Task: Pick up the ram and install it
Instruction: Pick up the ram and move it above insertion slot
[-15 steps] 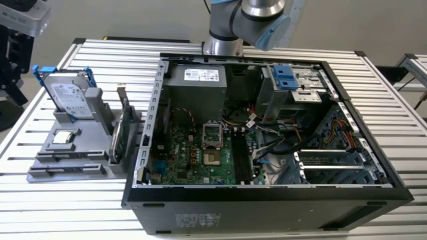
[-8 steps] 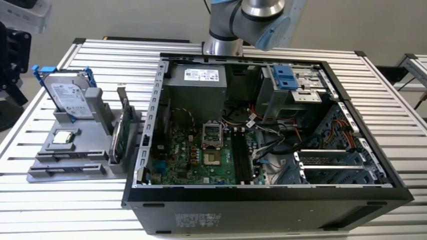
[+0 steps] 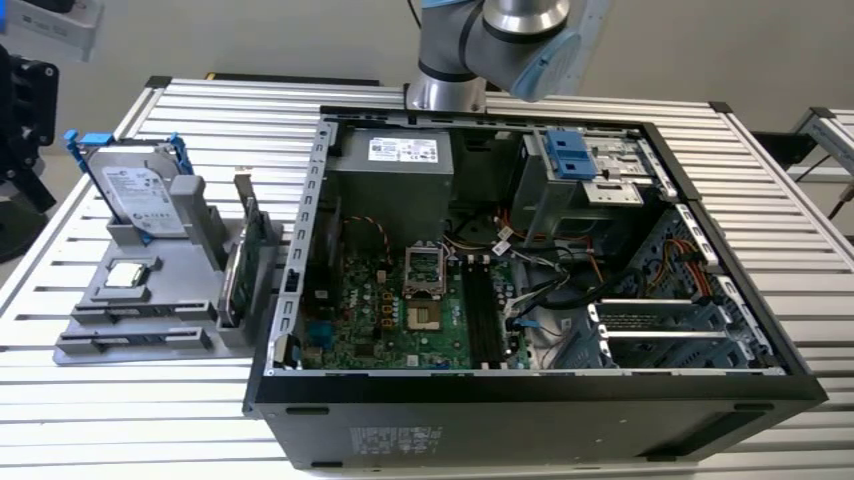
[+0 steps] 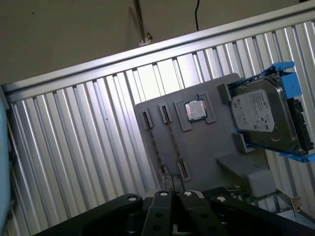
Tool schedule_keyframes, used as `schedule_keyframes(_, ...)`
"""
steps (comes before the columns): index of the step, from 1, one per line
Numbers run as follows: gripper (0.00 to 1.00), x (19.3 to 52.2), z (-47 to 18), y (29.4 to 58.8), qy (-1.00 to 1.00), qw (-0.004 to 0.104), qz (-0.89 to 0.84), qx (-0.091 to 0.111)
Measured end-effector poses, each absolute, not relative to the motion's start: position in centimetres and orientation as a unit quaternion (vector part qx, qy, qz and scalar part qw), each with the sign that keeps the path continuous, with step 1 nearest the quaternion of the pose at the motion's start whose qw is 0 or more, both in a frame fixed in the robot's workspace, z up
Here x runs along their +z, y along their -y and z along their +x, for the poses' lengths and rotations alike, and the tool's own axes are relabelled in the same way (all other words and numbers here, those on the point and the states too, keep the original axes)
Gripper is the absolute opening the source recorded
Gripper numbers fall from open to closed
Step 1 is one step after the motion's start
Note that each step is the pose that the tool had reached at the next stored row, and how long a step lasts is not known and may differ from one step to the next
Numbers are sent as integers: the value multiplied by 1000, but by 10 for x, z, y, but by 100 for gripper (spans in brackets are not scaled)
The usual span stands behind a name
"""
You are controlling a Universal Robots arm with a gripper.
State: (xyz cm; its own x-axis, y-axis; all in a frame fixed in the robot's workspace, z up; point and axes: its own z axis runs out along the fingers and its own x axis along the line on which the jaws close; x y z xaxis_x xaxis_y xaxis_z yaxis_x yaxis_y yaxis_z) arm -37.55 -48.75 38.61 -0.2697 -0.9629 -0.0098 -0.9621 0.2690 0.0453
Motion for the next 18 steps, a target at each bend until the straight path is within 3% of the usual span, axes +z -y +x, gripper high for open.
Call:
schedule_keyframes(8,0,382,-375,488,785,2,619,-15)
schedule_keyframes(18,0,380,-376,488,785,2,619,-14)
